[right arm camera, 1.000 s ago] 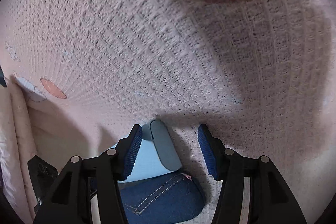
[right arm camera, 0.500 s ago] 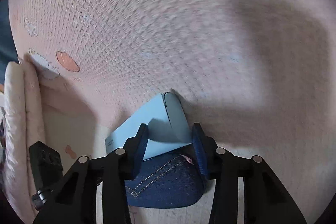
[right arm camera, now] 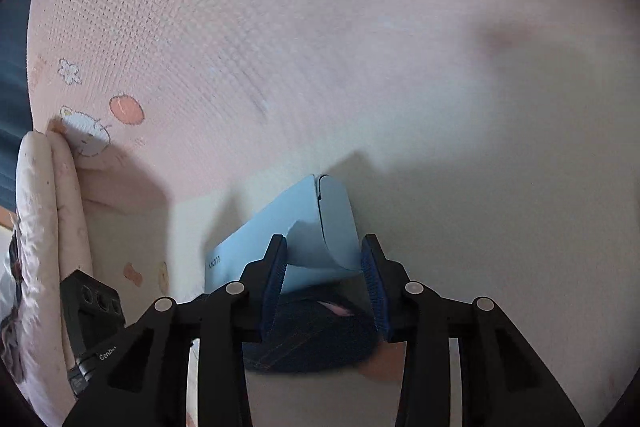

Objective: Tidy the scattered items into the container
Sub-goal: 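Grasp the light blue LUCKY box with the right gripper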

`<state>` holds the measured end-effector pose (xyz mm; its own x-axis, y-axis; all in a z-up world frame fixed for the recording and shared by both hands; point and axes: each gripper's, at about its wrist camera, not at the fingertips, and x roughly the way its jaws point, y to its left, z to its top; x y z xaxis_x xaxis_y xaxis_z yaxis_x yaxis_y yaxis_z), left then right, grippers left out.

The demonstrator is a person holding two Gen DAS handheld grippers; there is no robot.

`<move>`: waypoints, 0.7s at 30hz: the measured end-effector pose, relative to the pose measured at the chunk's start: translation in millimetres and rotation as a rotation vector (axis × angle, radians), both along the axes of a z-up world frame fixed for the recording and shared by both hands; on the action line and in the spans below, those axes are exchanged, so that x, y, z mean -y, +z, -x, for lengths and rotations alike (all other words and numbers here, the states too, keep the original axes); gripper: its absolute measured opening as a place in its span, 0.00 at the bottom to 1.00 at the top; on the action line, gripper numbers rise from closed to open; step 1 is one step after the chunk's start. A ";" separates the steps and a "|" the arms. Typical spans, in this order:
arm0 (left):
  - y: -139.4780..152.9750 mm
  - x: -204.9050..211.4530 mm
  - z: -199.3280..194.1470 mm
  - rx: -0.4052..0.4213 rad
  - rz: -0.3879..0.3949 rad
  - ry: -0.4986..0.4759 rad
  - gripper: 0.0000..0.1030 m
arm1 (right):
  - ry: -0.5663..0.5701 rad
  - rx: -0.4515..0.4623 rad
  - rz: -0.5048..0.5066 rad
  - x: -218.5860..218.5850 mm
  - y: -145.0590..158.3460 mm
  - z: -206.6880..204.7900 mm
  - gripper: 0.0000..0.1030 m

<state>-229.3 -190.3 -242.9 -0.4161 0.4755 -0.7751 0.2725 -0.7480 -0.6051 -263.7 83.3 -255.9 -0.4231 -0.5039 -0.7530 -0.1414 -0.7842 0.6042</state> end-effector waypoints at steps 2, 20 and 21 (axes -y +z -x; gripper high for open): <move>-5.0 -17.3 -8.3 0.025 -0.039 -0.021 0.32 | -0.041 0.008 -0.012 -20.6 0.9 -23.9 0.35; 7.3 -100.9 -62.2 -0.003 0.095 -0.207 0.28 | -0.173 0.015 0.027 -99.5 11.3 -146.6 0.34; 9.0 -107.9 -65.0 -0.002 0.113 -0.215 0.28 | -0.184 0.026 0.029 -103.0 9.2 -154.2 0.34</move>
